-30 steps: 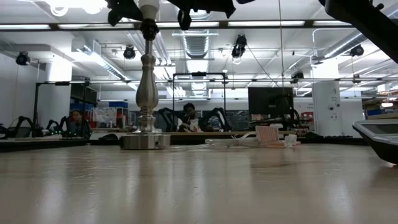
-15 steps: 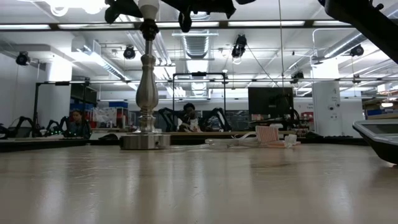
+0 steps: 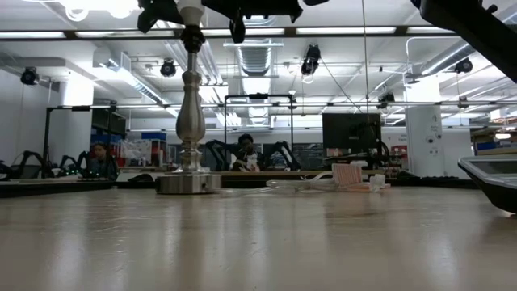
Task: Screw lightbulb
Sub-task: Remove the lightbulb from the lamp
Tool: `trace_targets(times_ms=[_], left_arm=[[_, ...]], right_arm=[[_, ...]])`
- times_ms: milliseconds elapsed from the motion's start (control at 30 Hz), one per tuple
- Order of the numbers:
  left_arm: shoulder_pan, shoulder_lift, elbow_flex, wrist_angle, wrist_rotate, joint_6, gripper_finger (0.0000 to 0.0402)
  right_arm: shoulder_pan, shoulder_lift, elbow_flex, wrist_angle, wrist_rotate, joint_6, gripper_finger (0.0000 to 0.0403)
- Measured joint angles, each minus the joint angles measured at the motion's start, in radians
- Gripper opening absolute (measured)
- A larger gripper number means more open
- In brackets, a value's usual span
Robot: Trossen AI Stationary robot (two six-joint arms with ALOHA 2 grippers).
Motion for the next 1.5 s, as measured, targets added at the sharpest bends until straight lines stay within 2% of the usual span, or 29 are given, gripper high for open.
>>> trace_targets(times_ms=[333,567,800,1100,1167,1367,1500], left_arm=[[0.0,-0.045,0.0,0.0,0.011,-0.017,0.0],[0.0,-0.056,0.0,-0.001,0.109,-0.03,0.0],[0.0,-0.056,0.0,-0.001,0.112,-0.031,0.0],[0.0,-0.059,0.0,-0.001,0.111,-0.031,0.0],[0.0,-0.062,0.0,-0.007,0.098,-0.03,0.0],[0.0,-0.06,0.0,-0.006,-0.059,0.009,0.0],[0.0,-0.04,0.0,0.006,-0.072,0.035,0.0]], right_arm=[[-0.005,0.001,0.0,0.001,0.049,0.004,0.0],[-0.01,0.001,0.0,-0.001,0.081,0.003,0.0],[-0.017,0.0,0.0,-0.004,0.158,-0.011,0.0],[-0.034,-0.003,-0.001,-0.005,0.163,-0.009,0.0],[-0.039,-0.004,0.002,-0.021,0.16,-0.005,0.0],[-0.052,-0.034,0.003,-0.043,0.156,-0.014,0.0],[-0.055,-0.062,0.004,-0.05,0.125,-0.048,0.0]])
